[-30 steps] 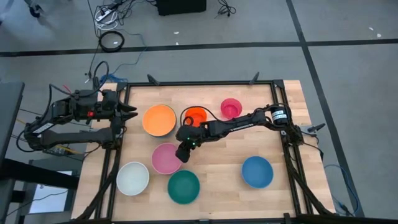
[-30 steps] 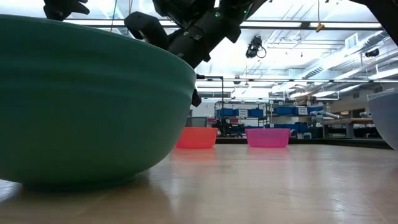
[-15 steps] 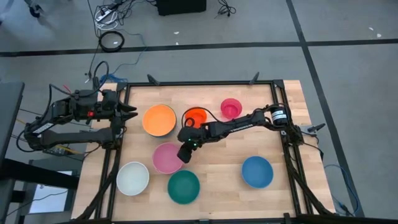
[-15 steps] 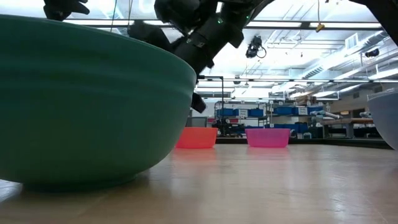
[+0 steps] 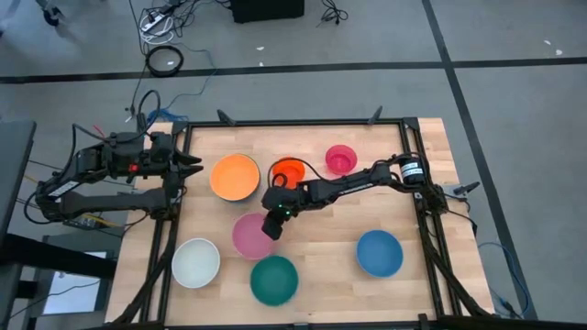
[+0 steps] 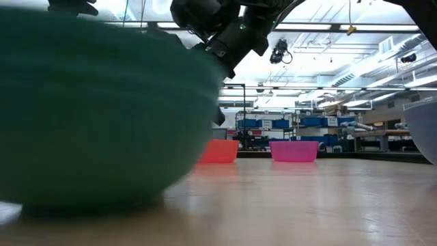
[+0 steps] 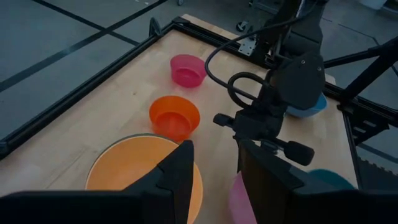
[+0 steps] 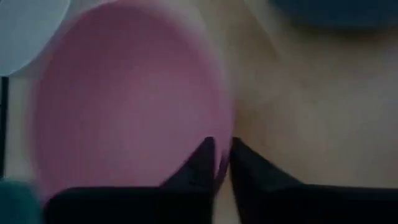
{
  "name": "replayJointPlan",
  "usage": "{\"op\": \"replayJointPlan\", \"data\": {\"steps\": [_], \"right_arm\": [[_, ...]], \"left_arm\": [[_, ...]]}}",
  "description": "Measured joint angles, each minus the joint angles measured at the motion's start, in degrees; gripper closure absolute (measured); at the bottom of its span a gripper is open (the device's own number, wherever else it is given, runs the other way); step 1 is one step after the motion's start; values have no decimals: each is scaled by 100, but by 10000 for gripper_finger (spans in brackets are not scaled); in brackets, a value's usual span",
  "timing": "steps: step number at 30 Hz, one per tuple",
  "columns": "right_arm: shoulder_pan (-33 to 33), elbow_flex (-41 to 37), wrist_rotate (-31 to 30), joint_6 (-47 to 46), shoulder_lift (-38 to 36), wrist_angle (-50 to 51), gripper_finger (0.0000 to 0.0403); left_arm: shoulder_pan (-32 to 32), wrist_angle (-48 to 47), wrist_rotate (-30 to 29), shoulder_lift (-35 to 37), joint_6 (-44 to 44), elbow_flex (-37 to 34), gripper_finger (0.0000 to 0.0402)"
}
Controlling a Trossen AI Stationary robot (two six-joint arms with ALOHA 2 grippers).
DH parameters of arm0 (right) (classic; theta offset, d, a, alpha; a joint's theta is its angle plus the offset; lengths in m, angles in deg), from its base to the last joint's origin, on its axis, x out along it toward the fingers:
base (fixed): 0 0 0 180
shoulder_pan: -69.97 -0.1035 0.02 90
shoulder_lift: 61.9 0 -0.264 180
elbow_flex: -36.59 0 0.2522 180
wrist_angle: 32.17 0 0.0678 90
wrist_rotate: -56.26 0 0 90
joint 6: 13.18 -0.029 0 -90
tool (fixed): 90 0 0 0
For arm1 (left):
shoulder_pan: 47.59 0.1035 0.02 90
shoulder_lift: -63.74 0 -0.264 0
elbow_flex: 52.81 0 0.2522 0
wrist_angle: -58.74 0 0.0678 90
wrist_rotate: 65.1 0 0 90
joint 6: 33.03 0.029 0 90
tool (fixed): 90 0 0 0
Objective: Nest bowls inside each other
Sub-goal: Stack the pink bowl on top of the light orange bowl
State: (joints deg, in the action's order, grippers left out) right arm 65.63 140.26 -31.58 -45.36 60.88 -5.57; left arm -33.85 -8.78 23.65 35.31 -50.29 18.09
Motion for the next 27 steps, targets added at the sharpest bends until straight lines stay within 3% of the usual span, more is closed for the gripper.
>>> {"op": "replayJointPlan", "data": {"steps": [6,17,23,27], "right_arm": [[0,0,-406,213,0,-152,399],[341,26,-220,408,-7,-1550,401],[431,641,-482,1007,-20,-1518,402],[614,1312,-964,1504,-27,-824,402]], "left_arm": [[-1,0,0,-1,0,0,264],[0,-3,0,0,-76,0,264],[0,9,0,0,-81,-46,264],[0,21,0,-2,-120,-180,264]]}}
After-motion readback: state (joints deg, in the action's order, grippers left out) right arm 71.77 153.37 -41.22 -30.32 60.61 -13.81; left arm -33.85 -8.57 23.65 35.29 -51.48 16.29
